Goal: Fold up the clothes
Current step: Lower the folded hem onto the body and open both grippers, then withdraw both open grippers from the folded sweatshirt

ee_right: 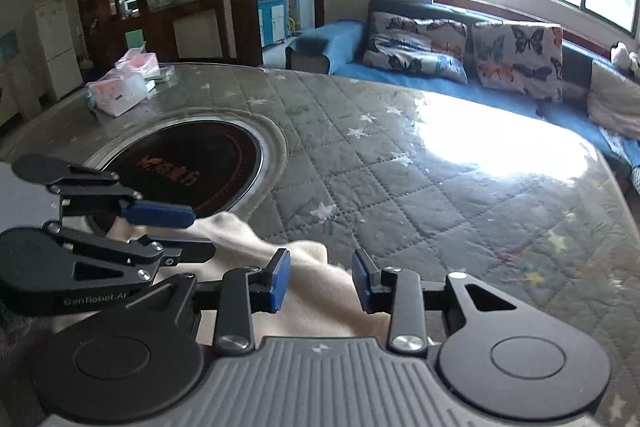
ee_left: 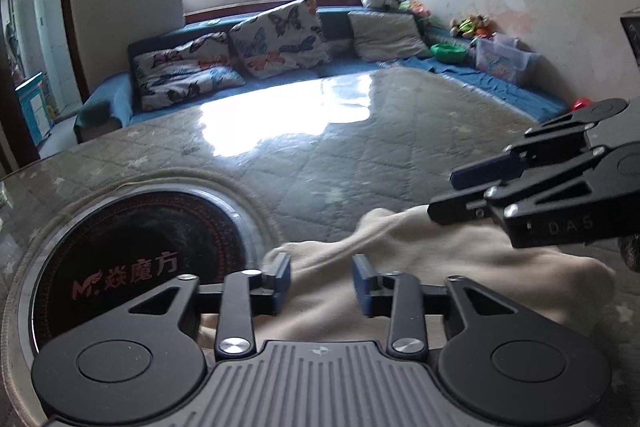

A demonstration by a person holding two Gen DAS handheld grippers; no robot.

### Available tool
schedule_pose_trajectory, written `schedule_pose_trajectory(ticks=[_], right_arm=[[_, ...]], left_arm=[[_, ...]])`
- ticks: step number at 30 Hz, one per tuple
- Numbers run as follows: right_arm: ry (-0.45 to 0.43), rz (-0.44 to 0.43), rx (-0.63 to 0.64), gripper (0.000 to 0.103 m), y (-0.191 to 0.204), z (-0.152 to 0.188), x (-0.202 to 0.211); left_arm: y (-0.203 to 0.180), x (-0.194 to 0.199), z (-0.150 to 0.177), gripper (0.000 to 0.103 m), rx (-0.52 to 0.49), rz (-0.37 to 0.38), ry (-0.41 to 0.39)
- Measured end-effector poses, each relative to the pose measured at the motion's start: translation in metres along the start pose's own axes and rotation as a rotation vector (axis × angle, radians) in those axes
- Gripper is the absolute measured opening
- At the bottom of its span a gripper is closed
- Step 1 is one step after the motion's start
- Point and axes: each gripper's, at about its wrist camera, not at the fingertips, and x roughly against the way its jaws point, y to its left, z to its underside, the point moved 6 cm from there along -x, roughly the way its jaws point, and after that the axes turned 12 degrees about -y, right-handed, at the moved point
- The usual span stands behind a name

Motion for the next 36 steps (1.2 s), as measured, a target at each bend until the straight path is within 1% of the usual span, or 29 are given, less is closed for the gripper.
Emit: schedule_pose_trajectory(ticks=[1,3,5,6,7,8,10,11,12,13,19,21,22,23,27,31,36], right_arm=[[0.002,-0.005,0.007,0.035,0.002,0.003,0.007],[0.011,-0.014,0.022,0.041,0.006,0.010,0.018],[0.012,-0.012,0.043,0.044,0.011,0.017,0.025],[0.006,-0.005,0.058,0.046,0.014,0.021,0.031],[0.001,0.005,0.066,0.054,0.015,0.026,0.036],[-0.005,0.017,0.064,0.059,0.015,0.031,0.039],[-0.015,0.040,0.058,0.059,0.016,0.037,0.043],[-0.021,0.058,0.054,0.061,0.016,0.041,0.045],[-0.024,0.074,0.051,0.064,0.015,0.044,0.045],[-0.027,0.091,0.049,0.071,0.014,0.047,0.046],[-0.043,0.162,0.026,0.075,0.003,0.062,0.054],[-0.053,0.180,0.015,0.079,0.000,0.064,0.058],[-0.059,0.197,0.015,0.085,-0.003,0.065,0.061],[-0.064,0.214,0.015,0.087,-0.005,0.066,0.064],[-0.082,0.255,-0.003,0.088,-0.014,0.072,0.074],[-0.100,0.283,-0.020,0.098,-0.021,0.078,0.085],[-0.095,0.307,-0.016,0.099,-0.023,0.087,0.093]], left_arm=[[-0.004,0.004,0.001,0.044,-0.003,0.007,-0.003],[-0.013,0.012,0.003,0.046,-0.007,0.027,-0.008],[-0.020,0.018,0.007,0.051,-0.011,0.033,-0.012],[-0.023,0.021,0.008,0.052,-0.014,0.034,-0.014],[-0.026,0.024,0.011,0.054,-0.017,0.035,-0.017],[-0.027,0.027,0.013,0.055,-0.016,0.036,-0.017],[-0.031,0.032,0.020,0.055,-0.010,0.041,-0.011],[-0.031,0.034,0.024,0.055,-0.009,0.038,-0.007],[-0.032,0.036,0.027,0.055,-0.009,0.035,-0.003],[-0.032,0.038,0.030,0.055,-0.009,0.031,0.000],[-0.025,0.046,0.039,0.057,0.019,0.000,0.006],[-0.020,0.048,0.040,0.058,0.028,-0.010,0.006],[-0.018,0.048,0.040,0.059,0.033,-0.016,0.007],[-0.017,0.049,0.042,0.060,0.038,-0.020,0.008],[-0.015,0.052,0.044,0.061,0.041,-0.028,0.005],[-0.012,0.054,0.046,0.063,0.047,-0.034,0.005],[-0.010,0.057,0.048,0.065,0.048,-0.036,0.003]])
